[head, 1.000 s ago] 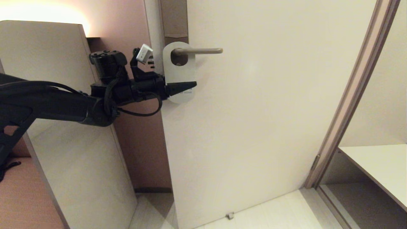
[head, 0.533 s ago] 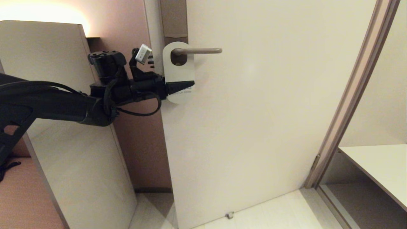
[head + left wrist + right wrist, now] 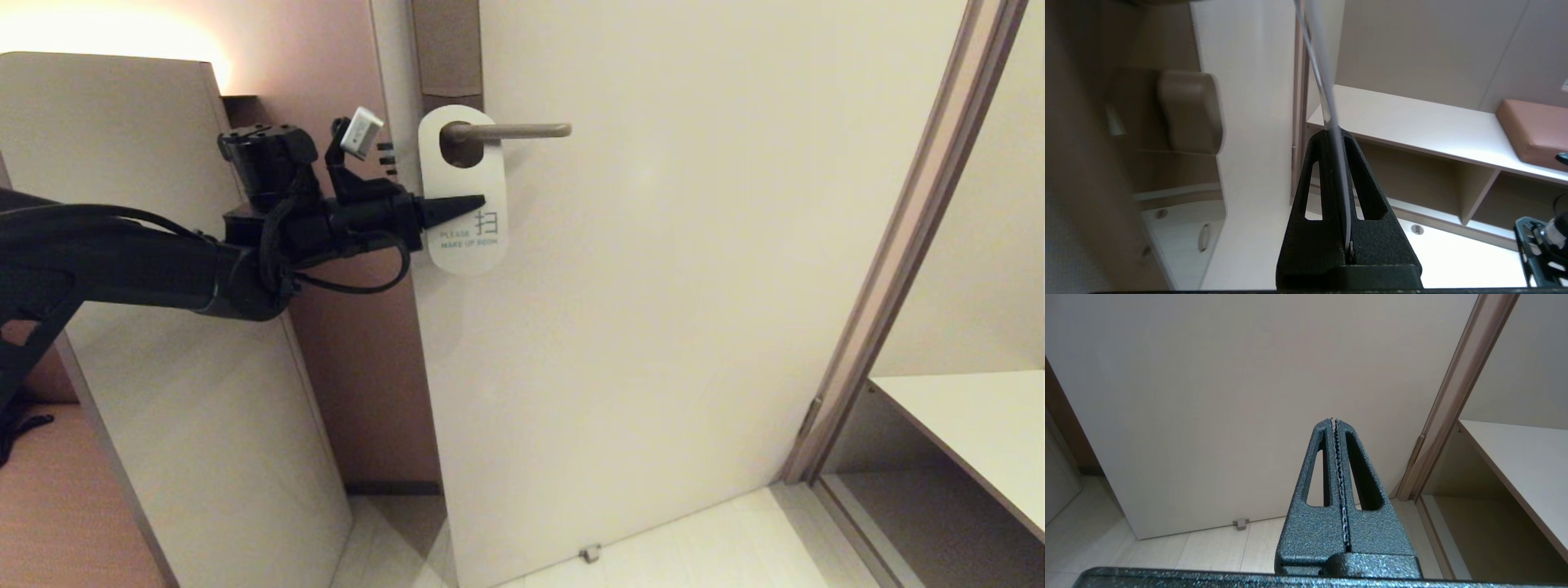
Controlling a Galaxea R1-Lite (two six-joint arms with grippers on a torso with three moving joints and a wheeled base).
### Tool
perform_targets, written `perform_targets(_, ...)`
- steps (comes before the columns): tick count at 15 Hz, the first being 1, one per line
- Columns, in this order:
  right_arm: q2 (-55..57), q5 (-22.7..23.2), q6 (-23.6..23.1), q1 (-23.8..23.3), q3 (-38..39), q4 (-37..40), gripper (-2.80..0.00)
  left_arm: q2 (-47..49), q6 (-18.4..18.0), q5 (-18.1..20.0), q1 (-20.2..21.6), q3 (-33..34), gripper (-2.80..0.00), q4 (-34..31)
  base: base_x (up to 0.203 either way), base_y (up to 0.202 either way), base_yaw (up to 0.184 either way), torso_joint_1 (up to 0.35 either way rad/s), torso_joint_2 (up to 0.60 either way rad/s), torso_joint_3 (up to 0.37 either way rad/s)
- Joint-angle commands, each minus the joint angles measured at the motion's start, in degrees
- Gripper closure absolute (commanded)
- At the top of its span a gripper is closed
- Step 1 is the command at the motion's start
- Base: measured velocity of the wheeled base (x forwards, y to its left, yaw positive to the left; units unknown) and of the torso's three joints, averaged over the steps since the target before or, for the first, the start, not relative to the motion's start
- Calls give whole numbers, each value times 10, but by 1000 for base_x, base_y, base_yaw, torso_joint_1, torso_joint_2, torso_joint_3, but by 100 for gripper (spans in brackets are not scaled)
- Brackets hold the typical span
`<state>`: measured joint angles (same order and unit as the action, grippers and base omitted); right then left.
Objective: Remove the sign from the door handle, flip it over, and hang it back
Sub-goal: Take down the sign
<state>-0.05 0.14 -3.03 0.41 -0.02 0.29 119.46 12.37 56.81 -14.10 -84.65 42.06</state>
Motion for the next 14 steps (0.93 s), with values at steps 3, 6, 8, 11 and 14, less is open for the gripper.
perform_targets(3, 0, 0, 0, 0, 0, 0, 0, -12, 1, 2, -1, 2, 0, 2, 0, 0, 0, 0, 0, 0)
perform_targets(6, 0, 0, 0, 0, 0, 0, 0, -20, 0, -5, -4, 5, 0, 2, 0, 0, 0, 0, 0, 0)
perform_targets(8, 0, 0, 0, 0, 0, 0, 0, -24, 0, -6, -5, 5, 0, 1, 0, 0, 0, 0, 0, 0)
perform_targets(11, 0, 0, 0, 0, 0, 0, 0, -30, -2, -14, -11, 6, 0, 1, 0, 0, 0, 0, 0, 0)
perform_targets(14, 0, 0, 0, 0, 0, 0, 0, -35, -4, -46, -28, 12, 0, 0, 0, 0, 0, 0, 0, 0)
